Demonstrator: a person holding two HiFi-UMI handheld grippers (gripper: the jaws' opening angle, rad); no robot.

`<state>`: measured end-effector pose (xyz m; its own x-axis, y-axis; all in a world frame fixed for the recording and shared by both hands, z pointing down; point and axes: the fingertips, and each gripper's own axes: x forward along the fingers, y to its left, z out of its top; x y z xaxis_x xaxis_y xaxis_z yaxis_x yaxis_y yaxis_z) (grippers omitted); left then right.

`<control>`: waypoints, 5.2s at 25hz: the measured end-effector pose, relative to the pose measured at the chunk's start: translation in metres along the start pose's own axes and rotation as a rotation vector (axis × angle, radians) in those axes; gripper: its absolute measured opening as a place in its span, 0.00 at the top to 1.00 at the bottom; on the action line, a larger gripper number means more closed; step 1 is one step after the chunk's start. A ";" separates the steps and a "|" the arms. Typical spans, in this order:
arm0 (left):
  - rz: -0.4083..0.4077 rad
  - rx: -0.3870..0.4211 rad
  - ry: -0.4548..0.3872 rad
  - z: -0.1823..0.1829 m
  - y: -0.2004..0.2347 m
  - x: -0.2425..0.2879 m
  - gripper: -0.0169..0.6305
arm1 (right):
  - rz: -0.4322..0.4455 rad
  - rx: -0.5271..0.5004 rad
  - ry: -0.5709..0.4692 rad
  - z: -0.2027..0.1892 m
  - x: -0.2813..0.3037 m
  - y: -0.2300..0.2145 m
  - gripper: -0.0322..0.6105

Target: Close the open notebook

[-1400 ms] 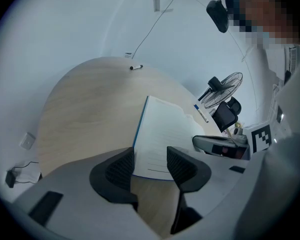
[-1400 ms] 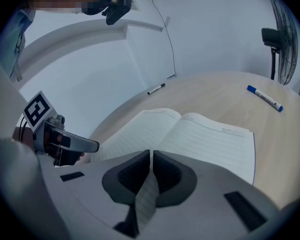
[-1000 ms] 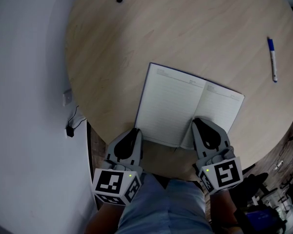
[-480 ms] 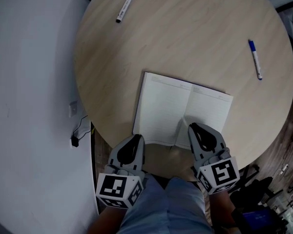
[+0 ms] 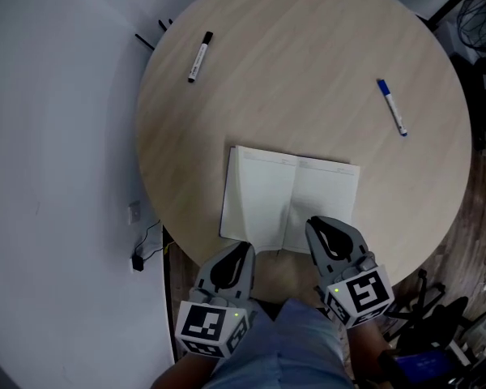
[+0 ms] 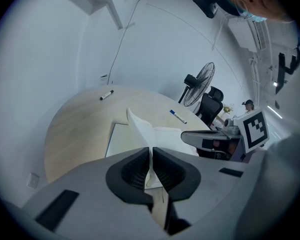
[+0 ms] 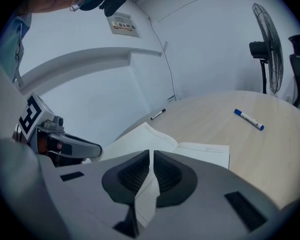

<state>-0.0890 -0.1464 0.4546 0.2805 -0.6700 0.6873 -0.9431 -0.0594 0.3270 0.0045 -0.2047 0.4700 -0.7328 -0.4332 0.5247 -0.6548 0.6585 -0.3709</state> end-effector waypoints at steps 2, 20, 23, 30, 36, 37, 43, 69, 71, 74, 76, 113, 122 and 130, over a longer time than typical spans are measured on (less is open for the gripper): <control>-0.015 0.017 -0.005 0.003 -0.011 -0.002 0.91 | 0.018 0.003 -0.012 0.004 -0.006 0.004 0.87; -0.215 0.151 -0.054 0.004 -0.095 0.006 0.91 | 0.250 0.134 -0.108 0.020 -0.028 0.028 0.65; -0.249 0.164 -0.050 0.000 -0.104 0.008 0.91 | 0.268 0.176 -0.092 0.016 -0.026 0.022 0.64; -0.358 0.185 -0.028 -0.005 -0.118 0.009 0.91 | 0.349 0.301 -0.084 0.011 -0.029 0.018 0.64; -0.404 0.228 -0.066 -0.008 -0.131 0.006 0.91 | 0.365 0.326 -0.078 0.003 -0.036 0.008 0.64; -0.404 0.204 -0.082 -0.004 -0.130 0.003 0.91 | 0.357 0.327 -0.078 0.001 -0.037 0.005 0.64; -0.353 0.039 -0.181 0.032 -0.091 -0.033 0.73 | 0.333 0.328 -0.068 -0.006 -0.046 -0.006 0.64; -0.659 0.055 -0.049 0.009 -0.088 0.003 0.40 | 0.211 0.295 -0.098 -0.019 -0.076 -0.025 0.64; -0.684 0.068 -0.039 0.007 -0.097 0.005 0.40 | 0.197 0.296 -0.118 -0.017 -0.084 -0.028 0.64; -0.716 0.089 -0.026 0.006 -0.110 0.010 0.40 | 0.170 0.296 -0.144 -0.017 -0.094 -0.033 0.64; -0.736 0.101 -0.017 0.005 -0.118 0.014 0.40 | 0.148 0.304 -0.163 -0.017 -0.100 -0.038 0.64; -0.750 0.287 0.311 -0.084 -0.199 0.123 0.40 | -0.102 0.449 -0.277 -0.105 -0.170 -0.119 0.64; -0.689 0.331 0.412 -0.103 -0.199 0.146 0.40 | -0.136 0.515 -0.294 -0.131 -0.178 -0.139 0.64; -0.586 0.395 0.438 -0.111 -0.202 0.155 0.40 | -0.145 0.523 -0.313 -0.130 -0.189 -0.141 0.64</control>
<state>0.1647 -0.1560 0.5676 0.7128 -0.1059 0.6933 -0.5929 -0.6191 0.5150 0.2594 -0.1358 0.5230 -0.5975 -0.7076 0.3773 -0.6973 0.2261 -0.6802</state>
